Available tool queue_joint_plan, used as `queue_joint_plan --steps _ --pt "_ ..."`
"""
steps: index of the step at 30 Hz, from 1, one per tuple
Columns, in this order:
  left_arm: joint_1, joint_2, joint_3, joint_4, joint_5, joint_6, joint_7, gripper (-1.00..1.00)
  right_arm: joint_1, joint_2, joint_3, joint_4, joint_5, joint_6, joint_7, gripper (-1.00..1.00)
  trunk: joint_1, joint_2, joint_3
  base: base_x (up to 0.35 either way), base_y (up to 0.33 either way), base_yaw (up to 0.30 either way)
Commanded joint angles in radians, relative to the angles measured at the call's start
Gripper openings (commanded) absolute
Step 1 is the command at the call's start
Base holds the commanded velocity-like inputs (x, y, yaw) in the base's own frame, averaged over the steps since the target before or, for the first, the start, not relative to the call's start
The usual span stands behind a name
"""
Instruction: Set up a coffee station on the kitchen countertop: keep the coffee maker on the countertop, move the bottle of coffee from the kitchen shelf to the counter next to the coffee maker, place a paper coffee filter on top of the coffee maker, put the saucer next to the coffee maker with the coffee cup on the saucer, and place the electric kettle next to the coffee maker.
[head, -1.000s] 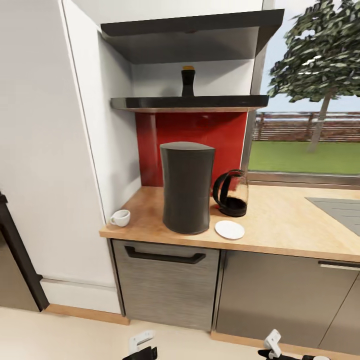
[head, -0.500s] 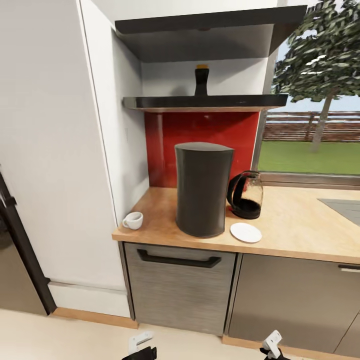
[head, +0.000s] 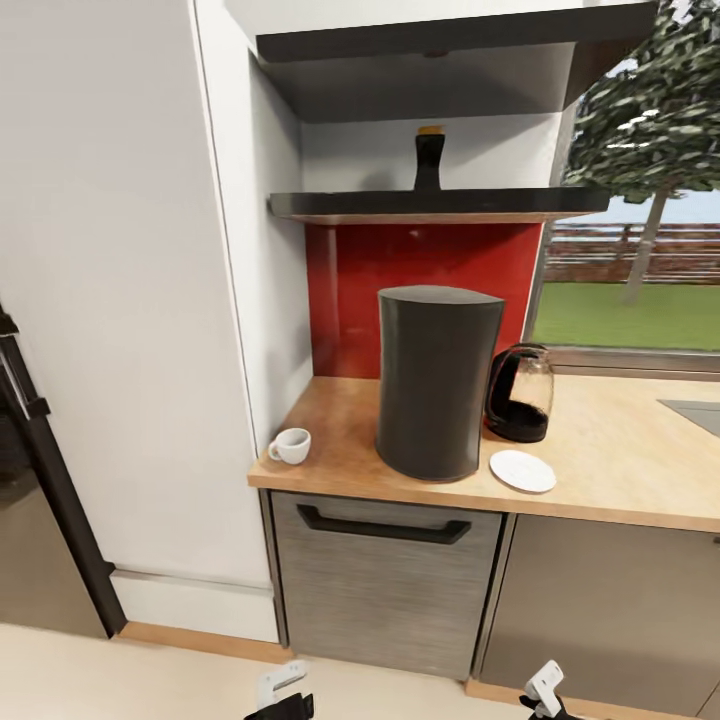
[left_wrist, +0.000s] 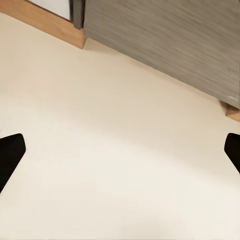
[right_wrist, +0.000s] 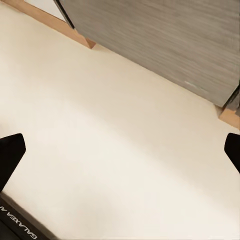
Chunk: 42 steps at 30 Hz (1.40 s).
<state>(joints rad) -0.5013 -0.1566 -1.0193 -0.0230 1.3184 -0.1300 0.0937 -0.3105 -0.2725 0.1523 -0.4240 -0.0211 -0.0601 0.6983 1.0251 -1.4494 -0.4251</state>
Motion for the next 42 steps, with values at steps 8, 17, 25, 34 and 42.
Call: queue_joint_plan --steps 8,17,25,34,42 --pt "0.000 0.000 -0.008 -0.002 0.005 -0.002 0.006 1.00 -0.001 -0.001 0.007 0.001 -0.002 -0.006 0.000 1.00 0.000 -0.001 -0.001 0.000 0.211 0.000" --pt "0.000 -0.001 -0.008 -0.002 0.005 -0.002 0.006 1.00 -0.001 -0.001 0.007 0.001 -0.002 -0.006 -0.001 1.00 0.000 -0.001 -0.001 0.000 0.248 0.000" --pt "0.000 0.003 -0.008 0.002 0.006 -0.002 0.006 1.00 -0.001 0.001 0.006 0.004 -0.002 -0.008 -0.010 1.00 0.000 -0.001 -0.001 0.000 0.098 0.000" --pt "0.000 0.008 -0.008 0.008 0.010 0.000 0.007 1.00 -0.002 0.024 0.001 -0.195 -0.014 -0.023 -0.071 1.00 0.000 -0.001 -0.001 0.000 0.001 0.000" --pt "0.000 0.007 -0.008 0.009 0.006 -0.002 0.008 1.00 -0.002 0.052 0.006 -0.472 -0.017 0.100 0.064 1.00 0.000 -0.001 -0.001 0.000 0.000 0.000"
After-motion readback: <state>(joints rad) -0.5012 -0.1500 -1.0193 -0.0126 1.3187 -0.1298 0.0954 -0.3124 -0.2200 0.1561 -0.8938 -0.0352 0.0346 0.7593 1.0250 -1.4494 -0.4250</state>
